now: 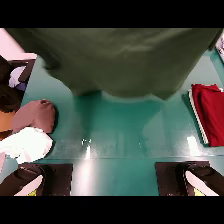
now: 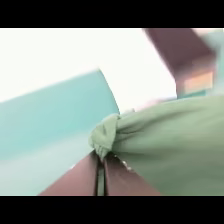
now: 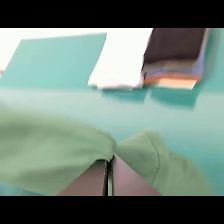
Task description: Fold the shirts.
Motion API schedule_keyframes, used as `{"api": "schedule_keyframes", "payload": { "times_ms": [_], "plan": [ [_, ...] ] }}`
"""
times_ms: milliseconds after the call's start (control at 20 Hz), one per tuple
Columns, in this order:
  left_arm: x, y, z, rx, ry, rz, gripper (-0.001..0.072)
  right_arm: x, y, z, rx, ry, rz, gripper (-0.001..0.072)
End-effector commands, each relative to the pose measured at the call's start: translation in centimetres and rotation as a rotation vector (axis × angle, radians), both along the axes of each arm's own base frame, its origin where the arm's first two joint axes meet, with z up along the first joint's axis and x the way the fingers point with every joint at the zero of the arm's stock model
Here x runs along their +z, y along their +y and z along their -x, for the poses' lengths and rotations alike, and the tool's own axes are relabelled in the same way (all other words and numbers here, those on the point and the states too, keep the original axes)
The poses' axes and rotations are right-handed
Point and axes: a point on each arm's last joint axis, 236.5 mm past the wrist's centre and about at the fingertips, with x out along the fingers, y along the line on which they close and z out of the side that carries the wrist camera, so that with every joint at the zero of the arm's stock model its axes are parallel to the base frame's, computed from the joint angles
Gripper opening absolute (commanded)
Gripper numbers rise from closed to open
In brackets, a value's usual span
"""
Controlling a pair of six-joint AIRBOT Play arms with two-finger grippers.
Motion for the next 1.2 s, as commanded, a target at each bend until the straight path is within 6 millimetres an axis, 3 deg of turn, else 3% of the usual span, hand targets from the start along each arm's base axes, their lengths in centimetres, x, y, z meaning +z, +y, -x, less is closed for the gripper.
{"api": "schedule_keyframes", "payload": {
  "times_ms": [0, 150, 300, 400, 450, 600, 700, 800, 850, 950, 1050, 1100, 1150],
  "plan": [
    [7.1, 1.8, 5.9, 0.009, -0.206, 0.048, 0.0033, 4.5, -2.5, 2.8, -0.067, -0.107, 0.037, 0.0018],
    [9.3, 1.8, 7.3, -0.003, -0.27, 0.073, 0.0033, 7.1, -4.1, 3.7, -0.129, -0.169, 0.048, 0.0018],
    [10.4, 1.6, 7.4, -0.014, -0.311, 0.09, 0.0033, 7.5, -5.2, 3.0, -0.167, -0.177, 0.049, 0.0018],
    [9.2, 1.5, 5.3, 0.007, -0.267, 0.066, 0.0033, 6.3, -5.4, 1.4, -0.166, -0.136, 0.043, 0.0017],
    [7.3, 1.1, 3.3, 0.009, -0.197, 0.046, 0.0033, 4.9, -5.0, 0.1, -0.148, -0.098, 0.03, 0.0017],
    [-3.5, -0.5, -6.0, 0.037, 0.146, -0.064, 0.0033, -1.9, -4.8, -5.1, -0.12, 0.09, 0.001, 0.0016],
    [-12.8, -2.0, -12.2, 0.045, 0.364, -0.102, 0.0033, -8.0, -4.8, -8.6, -0.102, 0.257, -0.016, 0.0017],
    [-23.0, -3.3, -16.4, 0.055, 0.579, -0.128, 0.0034, -15.7, -4.3, -11.8, -0.067, 0.441, 0.008, 0.0017],
    [-27.6, -3.7, -17.9, 0.054, 0.663, -0.15, 0.0034, -19.3, -3.8, -13.0, -0.045, 0.515, 0.021, 0.0017],
    [-34.7, -4.2, -19.6, 0.057, 0.79, -0.178, 0.0034, -25.7, -2.5, -14.9, -0.006, 0.632, 0.036, 0.0018],
    [-39.2, -4.4, -20.2, 0.055, 0.875, -0.208, 0.0035, -30.2, -1.3, -16.8, 0.007, 0.683, 0.032, 0.002],
    [-40.4, -4.3, -20.1, 0.046, 0.9, -0.229, 0.0036, -31.7, -0.6, -17.5, 0.017, 0.698, 0.028, 0.0022],
    [-40.9, -4.3, -20.0, 0.041, 0.913, -0.239, 0.0175, -32.6, 0.0, -17.9, 0.029, 0.709, 0.032, 0.0039]
  ]
}}
